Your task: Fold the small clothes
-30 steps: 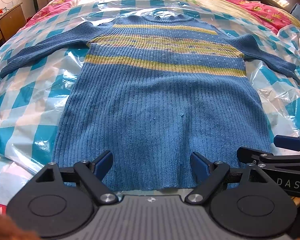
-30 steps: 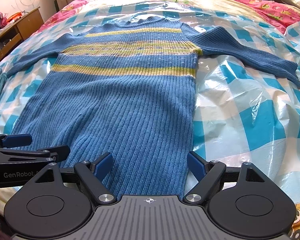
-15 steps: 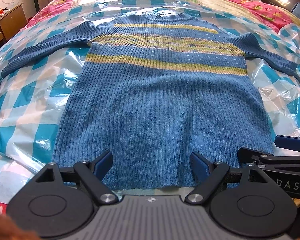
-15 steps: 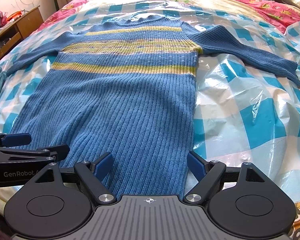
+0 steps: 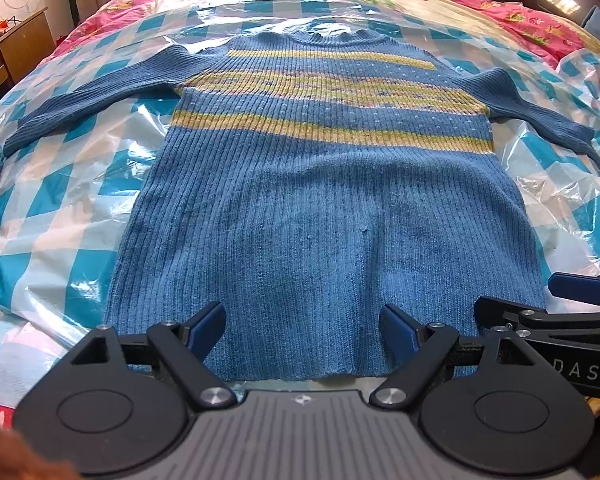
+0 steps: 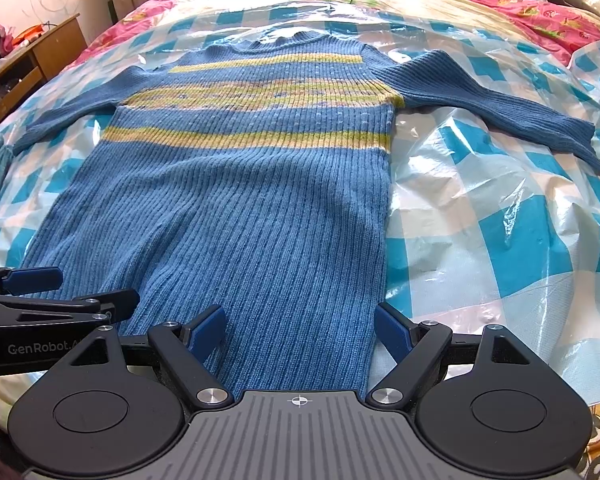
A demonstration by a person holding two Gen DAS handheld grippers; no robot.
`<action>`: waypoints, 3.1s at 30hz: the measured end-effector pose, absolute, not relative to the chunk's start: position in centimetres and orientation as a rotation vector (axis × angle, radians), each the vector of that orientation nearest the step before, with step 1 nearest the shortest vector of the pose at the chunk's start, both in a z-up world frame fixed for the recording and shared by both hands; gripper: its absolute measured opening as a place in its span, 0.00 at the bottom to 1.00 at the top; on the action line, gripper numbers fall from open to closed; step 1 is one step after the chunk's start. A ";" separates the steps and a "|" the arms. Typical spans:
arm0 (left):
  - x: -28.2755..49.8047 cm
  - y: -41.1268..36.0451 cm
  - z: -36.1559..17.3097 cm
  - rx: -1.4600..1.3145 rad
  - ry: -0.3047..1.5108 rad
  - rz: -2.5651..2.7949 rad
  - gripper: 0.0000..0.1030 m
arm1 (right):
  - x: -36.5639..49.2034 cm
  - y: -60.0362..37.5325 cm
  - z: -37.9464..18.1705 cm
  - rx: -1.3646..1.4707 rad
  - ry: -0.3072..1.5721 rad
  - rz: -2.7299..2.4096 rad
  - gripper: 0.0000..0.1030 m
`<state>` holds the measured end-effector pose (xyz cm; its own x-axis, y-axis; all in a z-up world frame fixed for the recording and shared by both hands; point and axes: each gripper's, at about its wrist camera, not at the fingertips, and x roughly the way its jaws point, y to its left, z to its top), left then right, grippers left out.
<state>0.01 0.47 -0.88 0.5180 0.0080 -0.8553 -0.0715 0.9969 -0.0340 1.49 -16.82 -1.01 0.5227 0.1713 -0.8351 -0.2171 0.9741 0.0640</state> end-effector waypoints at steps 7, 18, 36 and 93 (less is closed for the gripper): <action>0.2 0.2 -0.9 -0.067 1.022 0.050 0.85 | 1.7 -17.1 -0.9 -0.040 0.997 0.233 0.81; 0.3 -0.1 -0.8 -0.060 1.016 0.043 0.85 | 1.8 -17.7 -1.0 -0.016 0.994 0.234 0.81; 3.6 -1.6 0.6 -0.023 0.998 0.015 0.86 | 4.2 -19.1 0.4 0.028 0.939 0.232 0.81; 12.8 -11.7 4.2 0.002 0.868 -0.173 0.85 | 18.9 -47.3 1.3 0.990 0.541 -0.053 0.08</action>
<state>12.81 -11.72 4.20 0.6334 -0.1507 -0.7590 0.1523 0.9859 -0.0687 18.91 -47.34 1.31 0.8671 0.1981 -0.4571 0.2835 0.5584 0.7797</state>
